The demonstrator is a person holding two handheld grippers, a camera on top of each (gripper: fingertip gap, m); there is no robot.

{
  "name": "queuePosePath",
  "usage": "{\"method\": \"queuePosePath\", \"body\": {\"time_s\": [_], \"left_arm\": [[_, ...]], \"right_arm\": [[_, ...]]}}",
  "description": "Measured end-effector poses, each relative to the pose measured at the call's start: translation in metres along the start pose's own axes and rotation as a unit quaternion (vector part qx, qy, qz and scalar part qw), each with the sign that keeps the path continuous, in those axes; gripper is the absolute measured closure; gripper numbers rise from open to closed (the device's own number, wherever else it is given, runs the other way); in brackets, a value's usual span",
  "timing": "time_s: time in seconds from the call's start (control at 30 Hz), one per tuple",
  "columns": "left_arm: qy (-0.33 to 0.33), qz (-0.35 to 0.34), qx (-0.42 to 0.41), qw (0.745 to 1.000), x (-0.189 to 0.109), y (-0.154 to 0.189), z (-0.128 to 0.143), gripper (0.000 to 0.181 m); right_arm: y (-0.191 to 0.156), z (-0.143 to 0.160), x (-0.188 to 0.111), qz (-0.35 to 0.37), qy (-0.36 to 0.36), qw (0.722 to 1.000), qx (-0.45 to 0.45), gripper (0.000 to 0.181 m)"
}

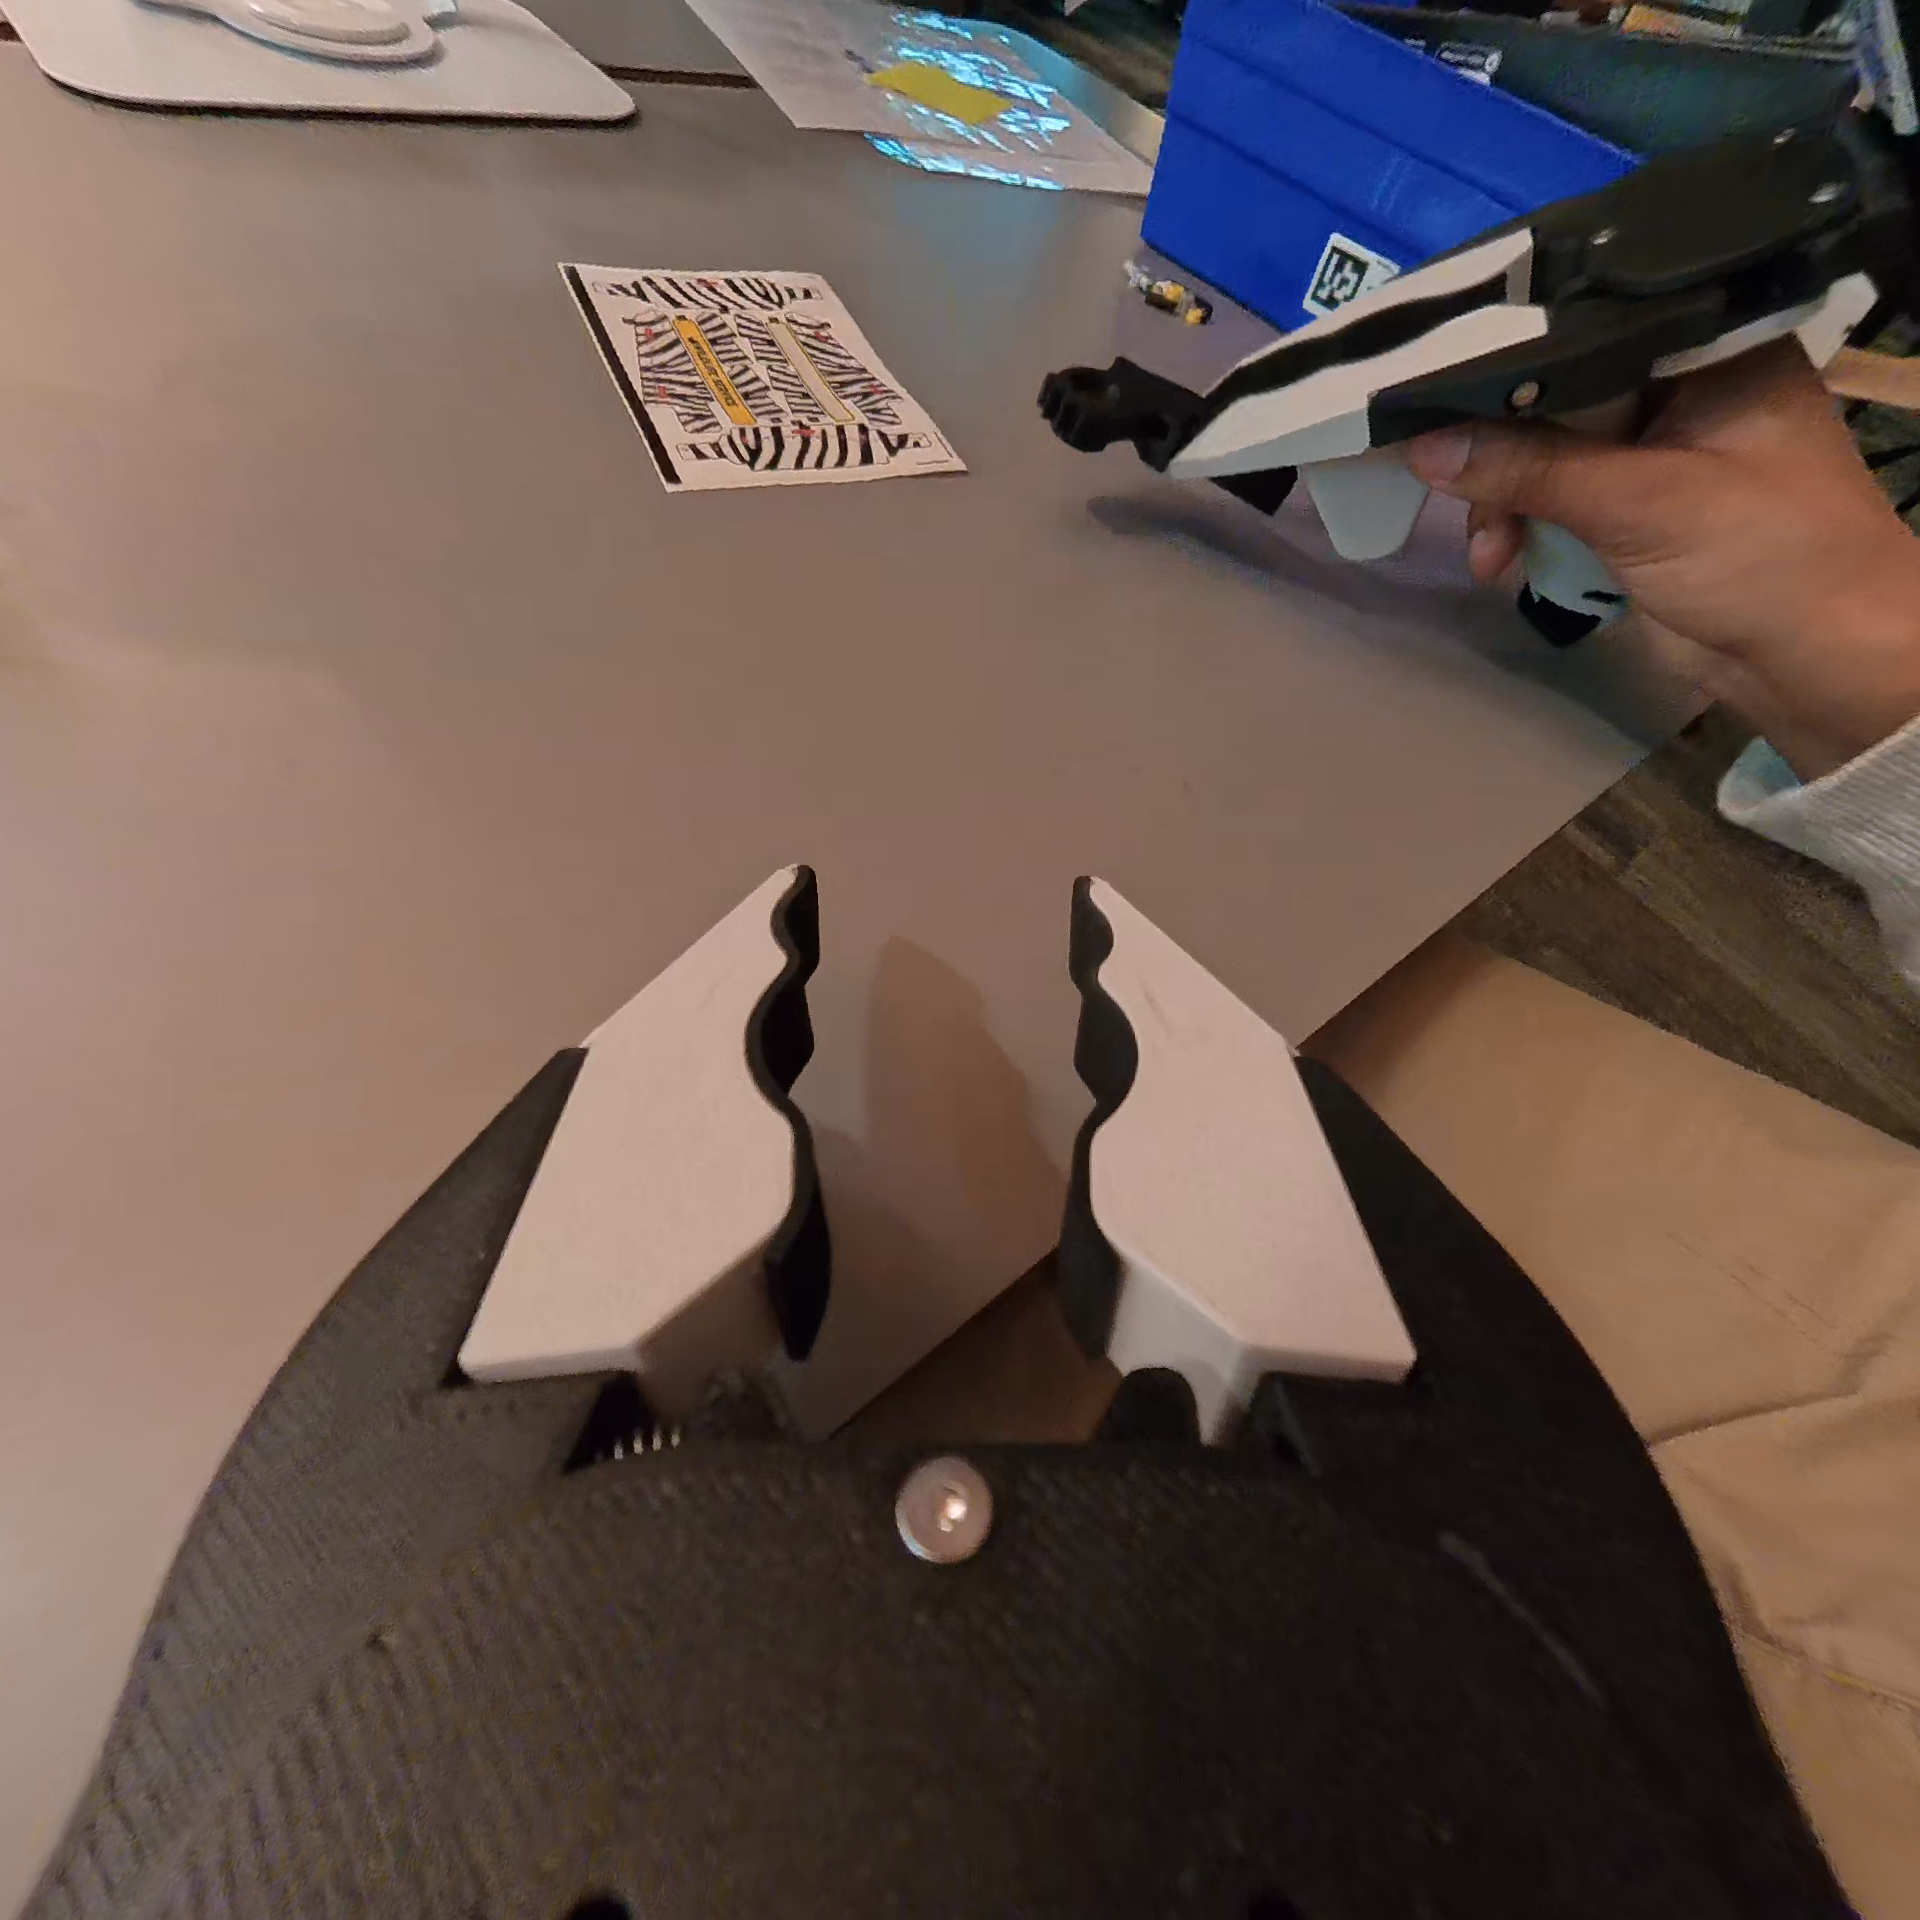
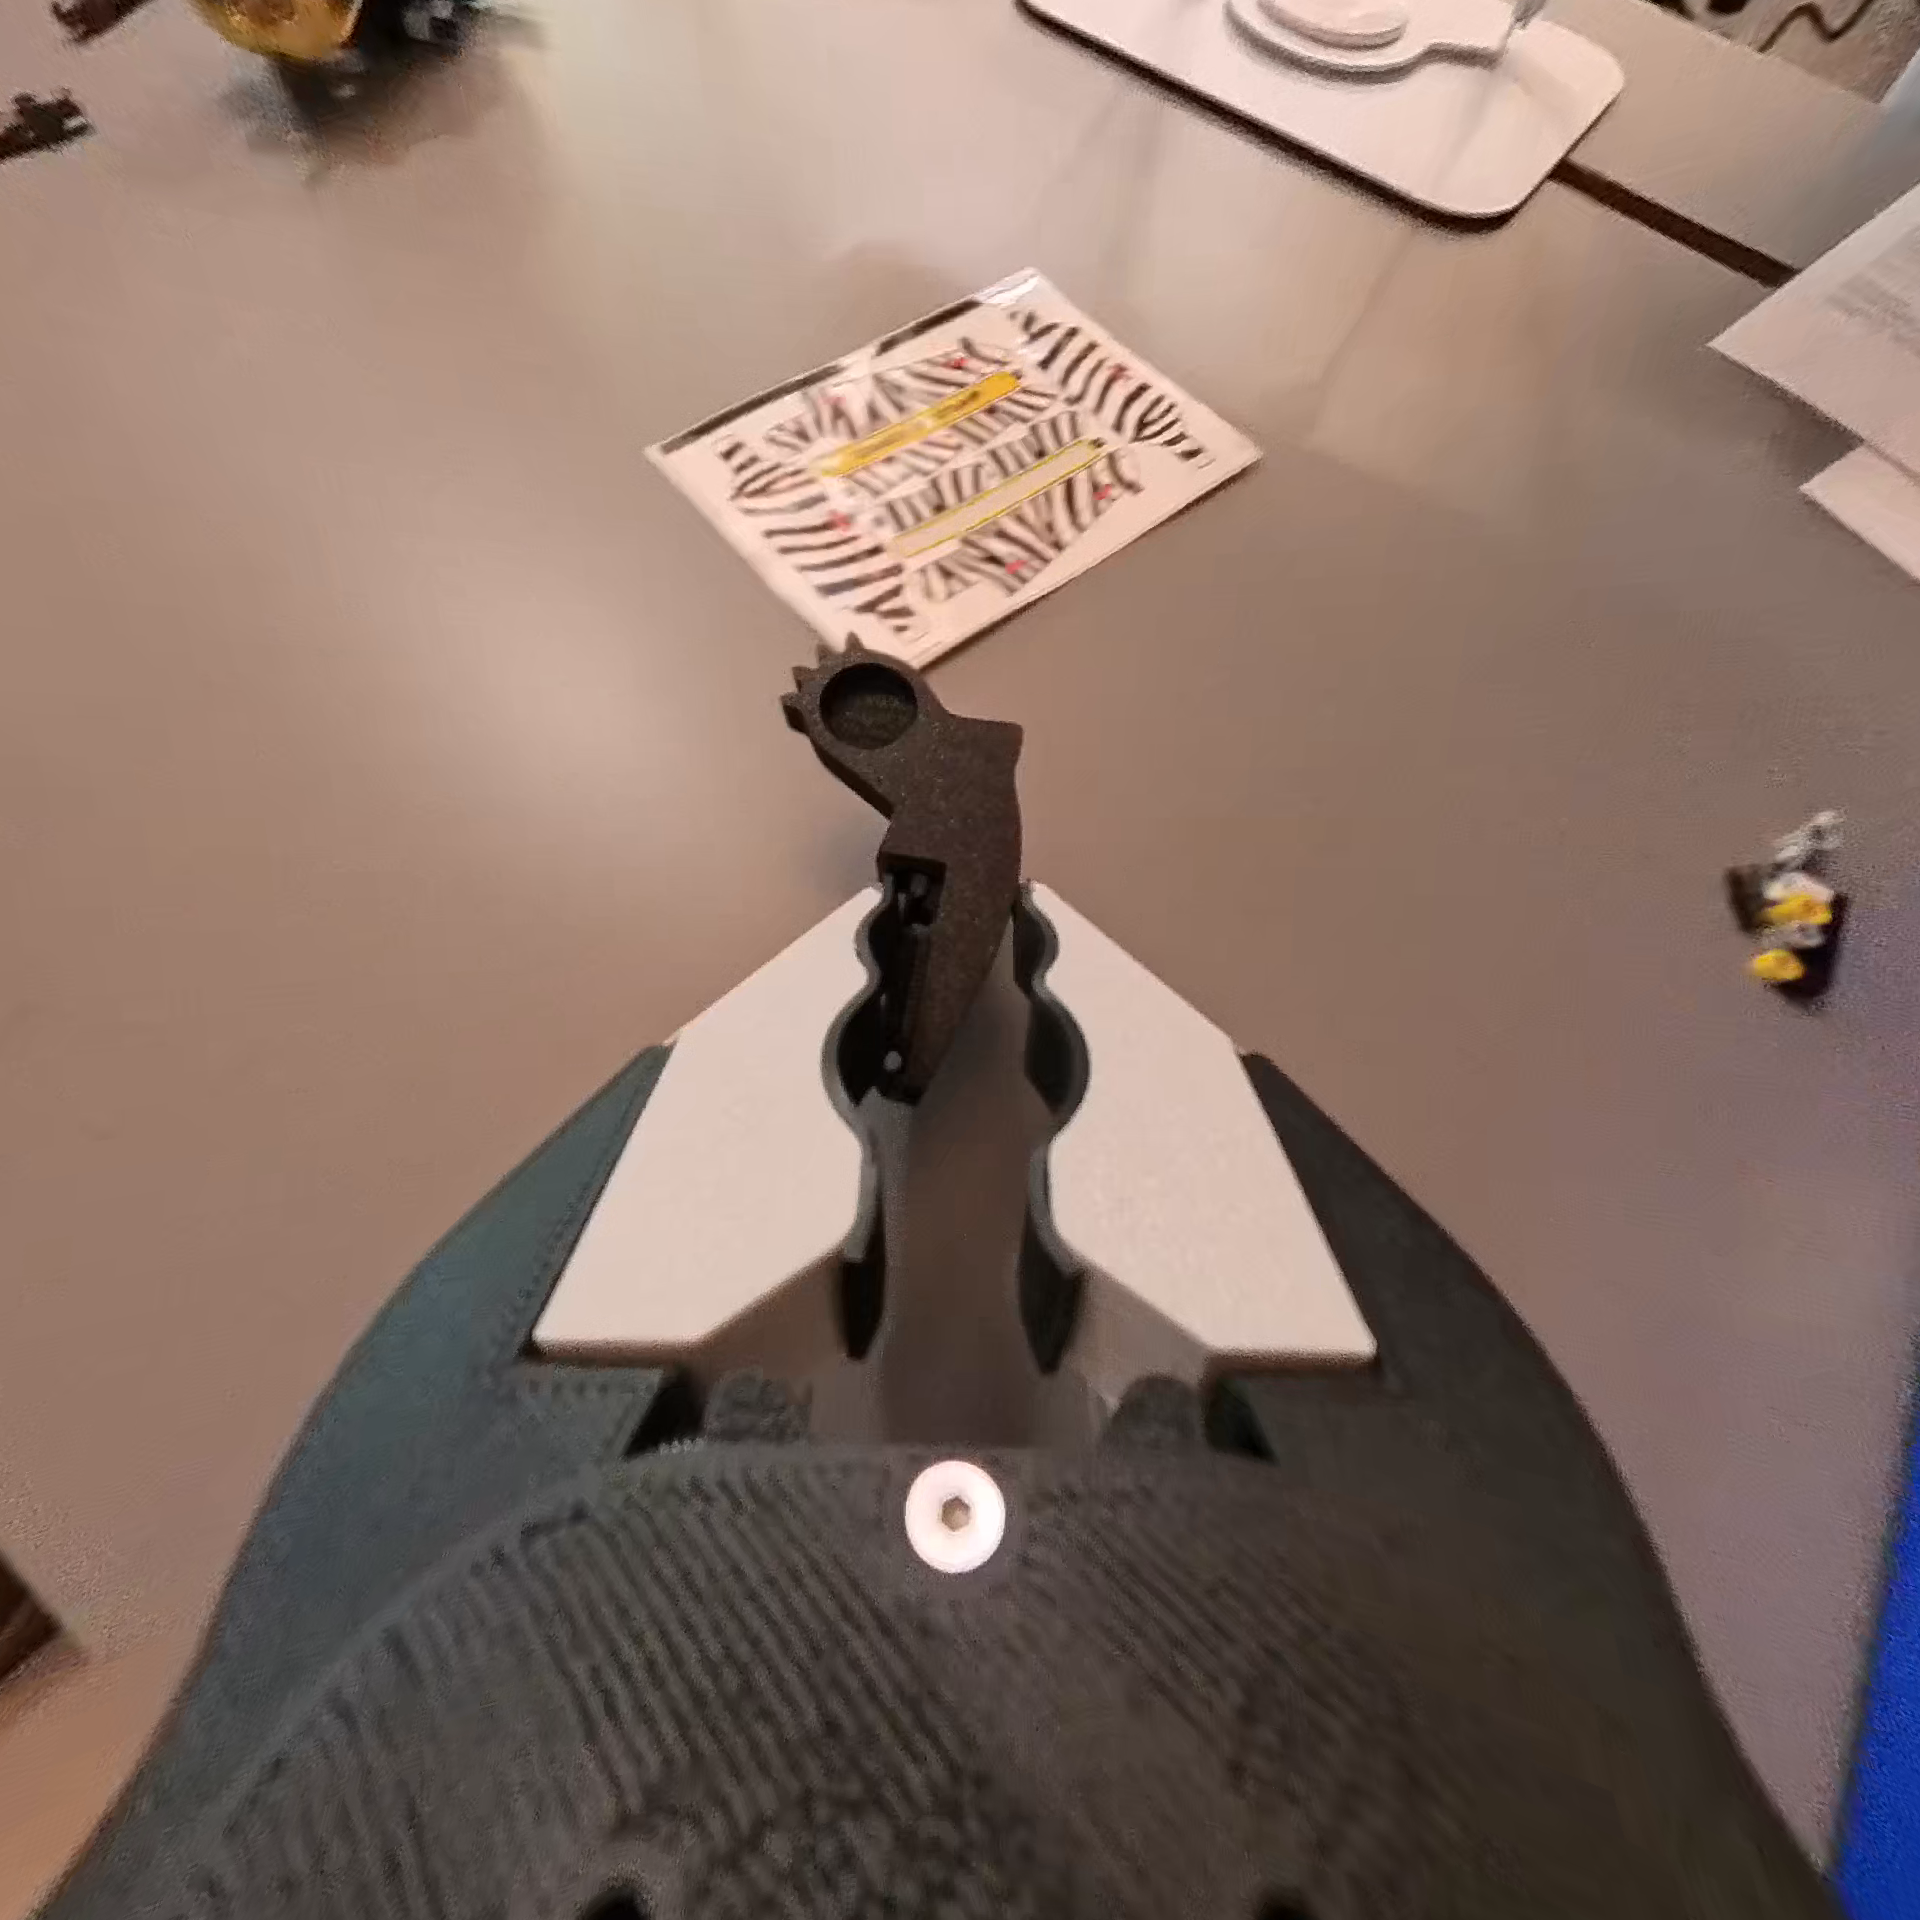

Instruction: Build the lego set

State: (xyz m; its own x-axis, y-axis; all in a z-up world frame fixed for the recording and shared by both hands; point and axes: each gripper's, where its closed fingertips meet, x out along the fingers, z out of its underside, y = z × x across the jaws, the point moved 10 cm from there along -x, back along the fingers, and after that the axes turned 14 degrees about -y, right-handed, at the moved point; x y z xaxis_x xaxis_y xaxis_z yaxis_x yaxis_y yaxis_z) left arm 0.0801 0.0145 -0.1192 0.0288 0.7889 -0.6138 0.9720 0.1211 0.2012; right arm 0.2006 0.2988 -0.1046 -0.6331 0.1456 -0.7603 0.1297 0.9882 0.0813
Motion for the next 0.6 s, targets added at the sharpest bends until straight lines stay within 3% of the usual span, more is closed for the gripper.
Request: {"method": "queuePosePath", "body": {"time_s": [0.17, 0.33, 0.43, 0.6], "left_arm": [[0.009, 0.008, -0.004, 1.000, -0.003, 0.000, -0.002, 0.134], [0.011, 0.007, 0.001, 1.000, -0.005, 0.000, -0.002, 0.134], [0.009, 0.005, 0.006, 1.000, -0.005, 0.000, -0.001, 0.134], [-0.010, -0.006, 0.017, 1.000, -0.002, -0.002, 0.003, 0.134]], "right_arm": [[0.049, -0.028, 0.002, 0.034, 0.005, 0.999, 0.026, 0.161], [0.110, -0.086, 0.019, 0.075, -0.009, 0.996, 0.037, 0.161], [0.146, -0.125, 0.045, 0.114, -0.025, 0.992, 0.042, 0.161], [0.219, -0.166, 0.103, 0.138, -0.066, 0.968, 0.200, 0.161]]}}
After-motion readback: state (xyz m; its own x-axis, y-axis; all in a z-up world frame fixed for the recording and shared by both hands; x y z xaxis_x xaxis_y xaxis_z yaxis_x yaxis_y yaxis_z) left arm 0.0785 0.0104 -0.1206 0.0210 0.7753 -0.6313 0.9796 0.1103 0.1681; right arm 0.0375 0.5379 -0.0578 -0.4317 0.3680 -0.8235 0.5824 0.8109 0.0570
